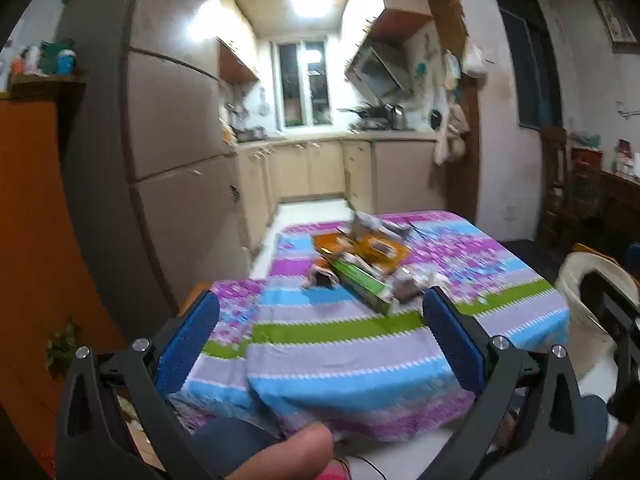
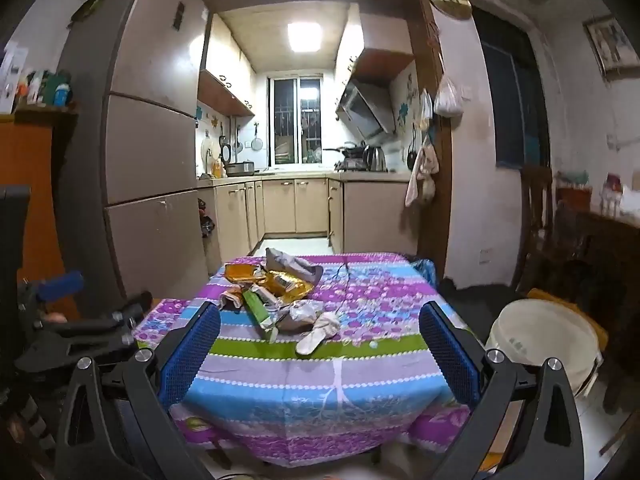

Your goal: Collect trash

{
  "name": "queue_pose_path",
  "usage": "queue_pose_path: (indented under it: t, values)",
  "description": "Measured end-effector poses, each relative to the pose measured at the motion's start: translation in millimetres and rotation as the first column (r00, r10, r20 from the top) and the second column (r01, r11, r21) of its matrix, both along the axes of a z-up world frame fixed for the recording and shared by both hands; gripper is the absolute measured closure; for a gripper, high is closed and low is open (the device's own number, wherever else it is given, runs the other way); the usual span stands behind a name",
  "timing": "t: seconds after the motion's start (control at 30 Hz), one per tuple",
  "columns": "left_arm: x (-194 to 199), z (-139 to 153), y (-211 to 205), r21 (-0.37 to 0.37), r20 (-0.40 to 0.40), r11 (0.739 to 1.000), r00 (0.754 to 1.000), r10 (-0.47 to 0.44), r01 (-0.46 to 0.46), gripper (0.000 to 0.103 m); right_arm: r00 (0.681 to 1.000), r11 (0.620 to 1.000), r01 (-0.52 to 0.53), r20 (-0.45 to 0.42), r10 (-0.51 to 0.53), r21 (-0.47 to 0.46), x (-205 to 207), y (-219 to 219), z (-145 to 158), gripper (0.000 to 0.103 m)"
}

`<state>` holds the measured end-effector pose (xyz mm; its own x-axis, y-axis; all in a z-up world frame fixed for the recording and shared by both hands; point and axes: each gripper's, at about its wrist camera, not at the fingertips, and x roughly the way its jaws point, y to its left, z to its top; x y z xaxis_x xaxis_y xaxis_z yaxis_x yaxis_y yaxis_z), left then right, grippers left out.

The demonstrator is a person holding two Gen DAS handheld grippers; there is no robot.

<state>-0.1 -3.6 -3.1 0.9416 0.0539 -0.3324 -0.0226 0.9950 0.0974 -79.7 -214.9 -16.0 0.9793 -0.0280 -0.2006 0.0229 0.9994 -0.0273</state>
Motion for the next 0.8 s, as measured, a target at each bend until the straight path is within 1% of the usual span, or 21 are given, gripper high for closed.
queue_pose_path:
  t: [0.1, 0.17, 0.23, 0.27, 0.33, 0.4, 0.43, 0.5, 0.6, 0.73, 0.8]
  values:
    - [-1.6, 5.9, 5.8, -0.013, 0.014, 0.999, 0.999, 0.03, -0.03, 0.005, 0.999, 0.999, -0.01, 0.035, 0.012, -0.042, -4.7, 5.4, 3.6, 0.004]
    - [-4.0, 9.0, 10.1, -0.015, 0.032, 0.999, 0.998, 0.051, -0.051, 0.005, 0.998, 0.998, -0.042, 0.055, 0.044, -0.039, -5.9, 5.0, 4.5, 0.004]
    - [-6.9, 13.2, 14.9, -0.039, 0.043, 0.998, 0.998, 0.046, -0.044, 0.005, 0.995, 0.999, -0.036, 0.092, 0.039, -0.027, -9.6, 1.2, 5.9, 0.004]
    - [-7.9, 14.3, 15.9, -0.038, 0.053, 0.998, 0.997, 0.056, -0.054, 0.005, 0.994, 0.999, -0.031, 0.099, 0.034, -0.028, -11.5, 0.5, 6.0, 0.004]
    - [-7.8, 14.2, 16.8, -0.046, 0.062, 0.997, 0.996, 0.059, -0.056, 0.005, 0.995, 0.999, -0.028, 0.098, 0.031, -0.039, -11.7, -0.9, 6.9, 0.004]
    - [-5.3, 14.2, 19.0, -0.064, 0.052, 0.997, 0.997, 0.056, -0.052, 0.005, 0.995, 0.998, -0.019, 0.094, 0.024, -0.054, -12.7, -0.9, 7.6, 0.004]
    - [-4.6, 14.1, 20.4, -0.07, 0.047, 0.996, 0.998, 0.051, -0.048, 0.005, 0.995, 0.998, -0.031, 0.096, 0.036, -0.054, -14.7, -1.5, 8.0, 0.004]
    - [-3.7, 13.0, 20.8, -0.068, 0.041, 0.997, 0.998, 0.051, -0.048, 0.005, 0.993, 0.998, -0.054, 0.106, 0.059, -0.043, -14.6, -2.3, 7.4, 0.004]
    - [-3.4, 13.5, 22.0, -0.073, 0.037, 0.997, 0.999, 0.037, -0.034, 0.005, 0.991, 0.998, -0.058, 0.121, 0.061, -0.032, -15.8, -4.7, 9.8, 0.004]
    - [-4.1, 14.3, 21.8, -0.07, 0.044, 0.997, 0.998, 0.035, -0.032, 0.005, 0.993, 0.997, -0.075, 0.094, 0.075, -0.005, -13.4, -7.8, 10.3, 0.004]
    - [-5.6, 14.0, 22.5, -0.072, 0.042, 0.997, 0.999, 0.031, -0.028, 0.005, 0.993, 0.997, -0.076, 0.089, 0.076, -0.007, -12.9, -6.5, 9.2, 0.004]
